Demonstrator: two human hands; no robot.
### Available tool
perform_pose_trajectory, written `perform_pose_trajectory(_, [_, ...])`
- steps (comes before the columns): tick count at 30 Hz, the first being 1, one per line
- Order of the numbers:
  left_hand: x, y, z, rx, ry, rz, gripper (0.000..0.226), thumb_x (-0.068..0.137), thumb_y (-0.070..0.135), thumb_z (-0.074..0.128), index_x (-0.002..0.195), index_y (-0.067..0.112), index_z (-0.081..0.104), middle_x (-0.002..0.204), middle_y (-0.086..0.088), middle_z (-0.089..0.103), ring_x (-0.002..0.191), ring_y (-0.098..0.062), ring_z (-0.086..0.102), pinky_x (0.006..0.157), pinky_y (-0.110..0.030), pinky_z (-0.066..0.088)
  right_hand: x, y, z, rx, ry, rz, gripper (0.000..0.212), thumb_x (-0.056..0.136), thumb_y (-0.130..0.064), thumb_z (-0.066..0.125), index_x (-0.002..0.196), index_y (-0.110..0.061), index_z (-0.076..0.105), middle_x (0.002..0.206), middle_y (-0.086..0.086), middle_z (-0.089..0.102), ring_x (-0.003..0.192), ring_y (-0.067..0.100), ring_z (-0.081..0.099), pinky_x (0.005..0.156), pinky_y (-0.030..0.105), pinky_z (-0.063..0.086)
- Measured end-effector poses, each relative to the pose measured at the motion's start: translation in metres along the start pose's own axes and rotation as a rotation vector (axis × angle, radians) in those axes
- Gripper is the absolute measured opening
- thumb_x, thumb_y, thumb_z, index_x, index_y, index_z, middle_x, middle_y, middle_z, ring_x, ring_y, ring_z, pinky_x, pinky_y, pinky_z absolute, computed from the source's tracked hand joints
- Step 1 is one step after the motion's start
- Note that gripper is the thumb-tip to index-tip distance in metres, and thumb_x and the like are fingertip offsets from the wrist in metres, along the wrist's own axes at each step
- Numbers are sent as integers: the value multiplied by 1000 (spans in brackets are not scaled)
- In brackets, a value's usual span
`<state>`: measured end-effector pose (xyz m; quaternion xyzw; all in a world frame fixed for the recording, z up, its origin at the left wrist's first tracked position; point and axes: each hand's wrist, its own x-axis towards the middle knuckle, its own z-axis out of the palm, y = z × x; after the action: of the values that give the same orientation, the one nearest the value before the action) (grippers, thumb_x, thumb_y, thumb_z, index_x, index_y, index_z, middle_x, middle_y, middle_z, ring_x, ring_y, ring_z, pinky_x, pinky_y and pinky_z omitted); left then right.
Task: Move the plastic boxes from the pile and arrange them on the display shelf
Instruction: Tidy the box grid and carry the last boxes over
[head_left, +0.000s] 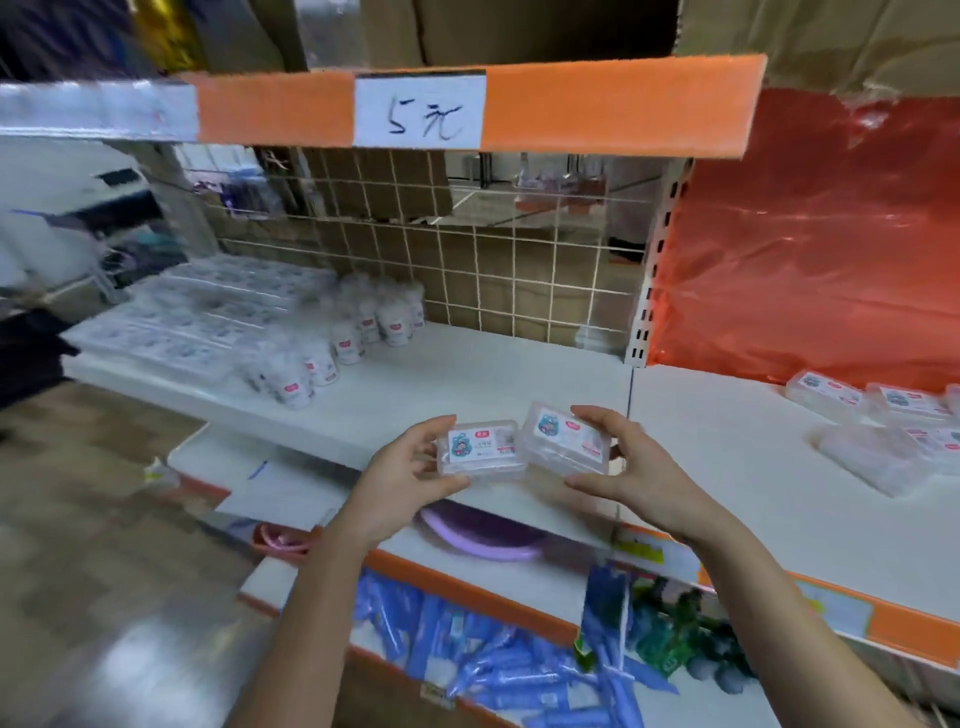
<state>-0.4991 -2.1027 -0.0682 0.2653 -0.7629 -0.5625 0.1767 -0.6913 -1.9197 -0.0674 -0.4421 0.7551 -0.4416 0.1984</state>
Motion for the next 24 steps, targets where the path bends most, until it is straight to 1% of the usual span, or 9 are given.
perform_pose_trajectory(3, [-22,-16,-57,24,62,-29,57,80,0,71,120,34,50,114,5,63,97,-1,65,82,-15,50,17,-32,44,-111,-87,-75,68,79,-17,74,135,-27,38,110,-15,45,108,10,40,90,12,29])
perform_pose_trajectory(6, [-44,-30,-115,55,132,-46,54,81,0,70,116,36,50,110,9,62,92,7,64,78,-13,50,37,-65,91,-207,-144,-190,67,78,-14,72,136,-18,39,119,-4,47,105,6,35,83,1,27])
perform_pose_trajectory(8, [-56,-37,-149,103,171,-56,54,80,-2,70,116,32,48,105,12,60,87,11,62,76,-10,48,48,-88,118,-237,-170,-245,65,75,-20,72,133,-13,43,118,0,47,102,6,36,81,1,26])
perform_pose_trajectory(11, [-71,-47,-202,191,225,-63,57,78,1,73,115,34,47,104,17,56,91,4,60,74,-7,46,67,-118,162,-255,-221,-329,73,64,-44,64,127,-10,50,116,4,46,99,-5,38,88,2,27])
perform_pose_trajectory(13, [-76,-54,-234,248,233,-74,57,77,6,75,116,35,46,107,14,57,96,-2,59,77,-12,47,79,-132,187,-251,-250,-351,71,64,-36,70,127,-9,51,113,5,43,100,-11,40,89,-3,25])
perform_pose_trajectory(16, [-78,-61,-274,293,254,-81,59,78,6,74,126,23,44,108,11,53,90,1,57,73,-10,48,100,-148,219,-265,-265,-365,68,68,-16,81,129,-8,51,111,4,41,94,-4,44,86,-4,26])
perform_pose_trajectory(18, [-75,-67,-297,315,267,-77,58,79,3,73,127,19,44,105,16,49,87,5,54,68,-6,46,115,-155,236,-292,-278,-373,70,68,-15,82,129,-10,51,110,1,41,92,0,44,86,-4,26])
perform_pose_trajectory(20, [-66,-74,-319,341,265,-73,59,79,4,73,128,18,43,108,13,49,90,2,55,68,-8,47,132,-162,252,-321,-277,-382,70,67,-17,83,129,-10,51,110,1,42,96,9,47,85,-4,26])
perform_pose_trajectory(24, [-33,-85,-363,424,239,-61,65,79,8,74,134,16,40,121,4,46,109,-10,51,85,-21,51,176,-181,277,-355,-214,-398,72,69,-20,82,133,-13,48,111,-2,39,101,11,42,82,-1,25])
